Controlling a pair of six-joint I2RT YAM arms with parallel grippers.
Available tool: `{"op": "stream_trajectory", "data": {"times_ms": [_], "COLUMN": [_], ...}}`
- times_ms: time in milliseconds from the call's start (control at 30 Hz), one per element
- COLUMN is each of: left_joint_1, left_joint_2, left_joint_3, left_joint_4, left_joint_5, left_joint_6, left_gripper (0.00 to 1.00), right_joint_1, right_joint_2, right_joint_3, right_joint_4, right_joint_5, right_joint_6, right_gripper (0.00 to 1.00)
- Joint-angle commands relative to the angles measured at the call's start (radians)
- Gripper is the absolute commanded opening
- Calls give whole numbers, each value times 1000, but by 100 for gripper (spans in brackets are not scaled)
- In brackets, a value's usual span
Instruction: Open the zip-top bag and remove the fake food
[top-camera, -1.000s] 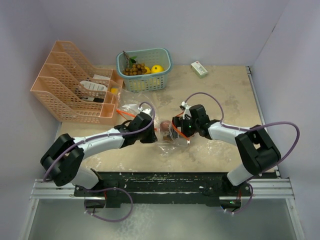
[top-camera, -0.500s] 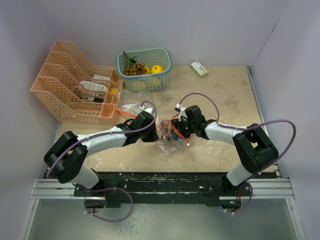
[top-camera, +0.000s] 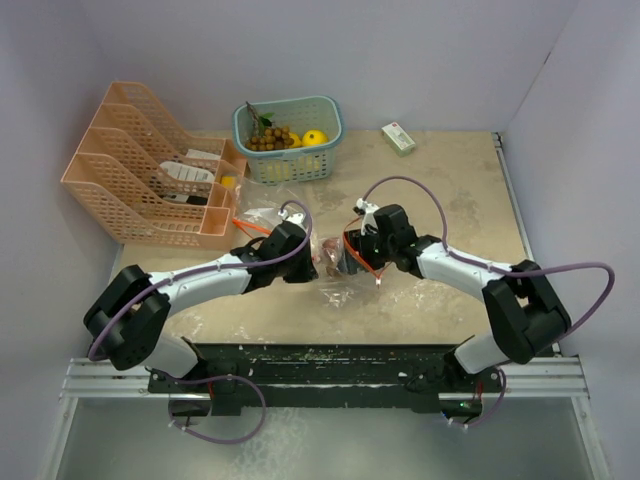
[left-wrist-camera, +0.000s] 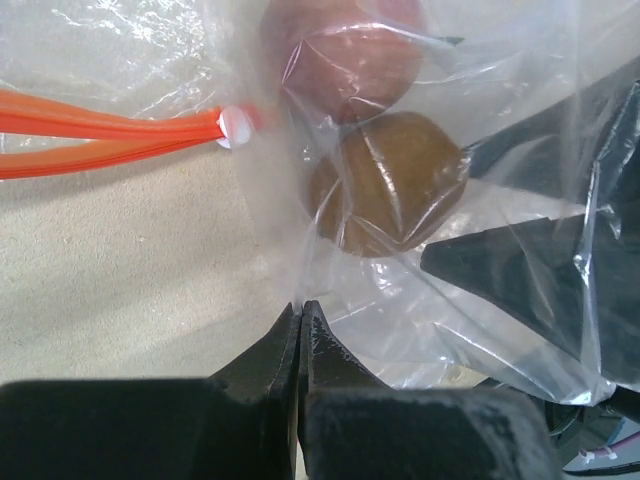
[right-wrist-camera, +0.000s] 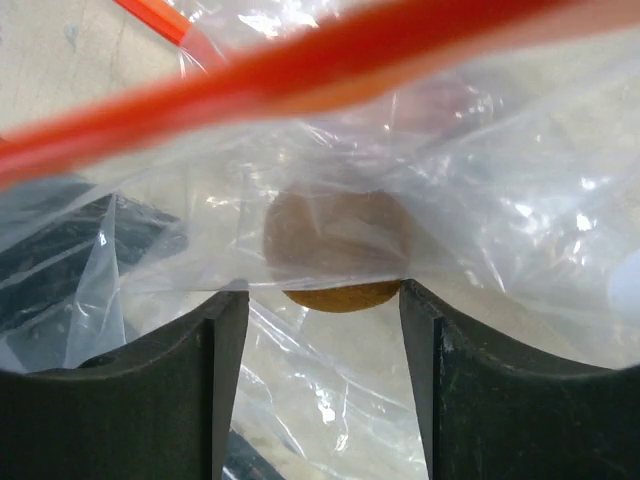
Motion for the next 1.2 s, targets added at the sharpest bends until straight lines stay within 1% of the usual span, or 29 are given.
{"op": "stream_trajectory", "data": {"times_ms": [0,67,167,400,533,567,633,733,900,1033,1167], "left_joint_1": [-2,-2,-2,-2,-2,-2,-2,-2,-2,-2,19], "left_joint_2": [-21,-10,5,14,22,25,32,37,47,55,54], "left_joint_3": [-6,0,7,37,64,64,61,48,44,60,60], "left_joint_4": [54,57,58,46,31,32,34,50,61,57,68], "left_joint_5": [3,8,17,16,6,4,5,9,7,2,3], "left_joint_6": [-12,-14,-13,-4,3,0,-5,-18,-26,-25,-31], "left_gripper": [0,0,0,0,0,0,0,0,0,0,0], "right_joint_1": [8,14,27,56,57,57,58,58,56,45,-6], "right_joint_2": [-10,11,63,185,207,208,211,201,147,95,-5], "right_joint_3": [49,64,93,159,152,148,146,140,137,135,116], "right_joint_4": [58,71,71,3,-21,-29,-51,-96,-123,-170,-225], "right_joint_5": [-6,-4,15,98,159,177,208,209,261,292,302], "right_joint_6": [-19,-26,-48,-76,-79,-80,-83,-74,-59,-48,-40], "right_gripper": [69,74,78,80,81,80,75,67,47,43,42]}}
